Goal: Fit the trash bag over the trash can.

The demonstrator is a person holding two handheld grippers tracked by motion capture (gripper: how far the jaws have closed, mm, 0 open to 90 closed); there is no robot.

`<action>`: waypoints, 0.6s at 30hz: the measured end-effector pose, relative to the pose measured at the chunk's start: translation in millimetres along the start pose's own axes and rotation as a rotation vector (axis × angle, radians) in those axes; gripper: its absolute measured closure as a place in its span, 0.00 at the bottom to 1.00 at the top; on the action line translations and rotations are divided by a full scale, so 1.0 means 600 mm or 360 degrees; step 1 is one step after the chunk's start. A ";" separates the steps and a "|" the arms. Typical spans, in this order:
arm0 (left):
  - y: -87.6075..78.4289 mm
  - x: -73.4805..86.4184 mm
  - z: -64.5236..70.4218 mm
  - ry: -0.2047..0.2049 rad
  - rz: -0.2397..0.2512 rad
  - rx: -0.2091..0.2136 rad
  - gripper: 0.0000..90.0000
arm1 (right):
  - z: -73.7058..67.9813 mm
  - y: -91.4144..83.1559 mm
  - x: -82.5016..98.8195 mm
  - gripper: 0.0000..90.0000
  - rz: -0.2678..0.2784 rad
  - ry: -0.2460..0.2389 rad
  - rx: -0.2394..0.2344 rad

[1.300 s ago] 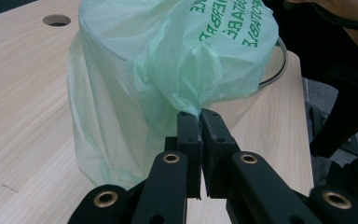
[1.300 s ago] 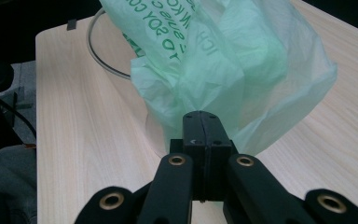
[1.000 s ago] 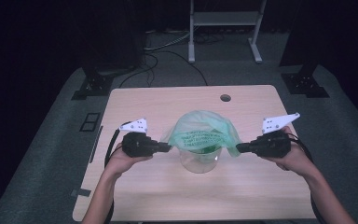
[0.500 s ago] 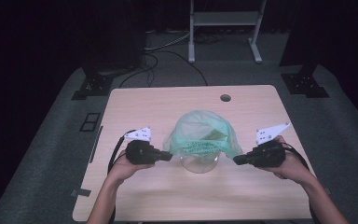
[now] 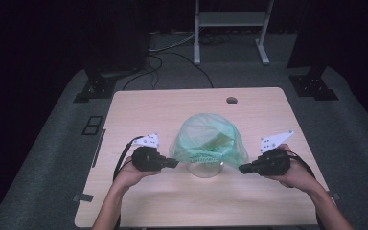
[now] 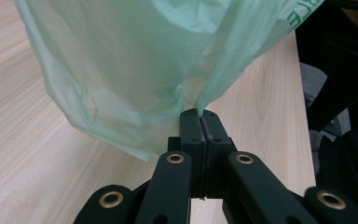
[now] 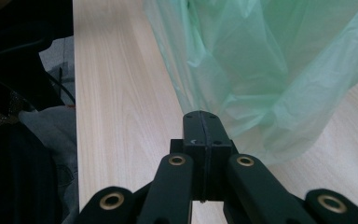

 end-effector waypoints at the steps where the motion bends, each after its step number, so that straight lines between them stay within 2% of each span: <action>1: 0.001 0.001 0.000 -0.0004 -0.0001 0.0000 1.00 | 0.001 0.002 0.002 1.00 -0.0007 0.0009 0.0002; 5: 0.003 0.005 -0.003 -0.0009 -0.0019 -0.0011 1.00 | 0.003 0.006 0.005 1.00 -0.0024 0.0009 0.0009; 11: 0.006 0.016 -0.009 -0.0034 -0.0058 -0.0024 1.00 | 0.010 0.022 0.021 1.00 -0.0115 0.0004 0.0047; 16: 0.003 0.023 -0.014 -0.0068 -0.0058 -0.0036 1.00 | 0.019 0.024 0.028 1.00 -0.0133 0.0023 0.0073; 17: 0.002 0.023 -0.013 -0.0067 -0.0061 -0.0034 0.90 | 0.020 0.021 0.027 1.00 -0.0121 0.0029 0.0071; 18: 0.001 0.022 -0.013 -0.0075 -0.0060 -0.0037 0.90 | 0.020 0.021 0.027 1.00 -0.0121 0.0029 0.0071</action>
Point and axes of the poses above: each handheld gripper's, and its own axes: y roughly forward along the jaws, x roughly out of its underside, z roughly to its right, the point moved 8 cm from there along y, roughly forward along the jaws, and after that the axes turned 12 degrees about x, right-handed, at the moved point
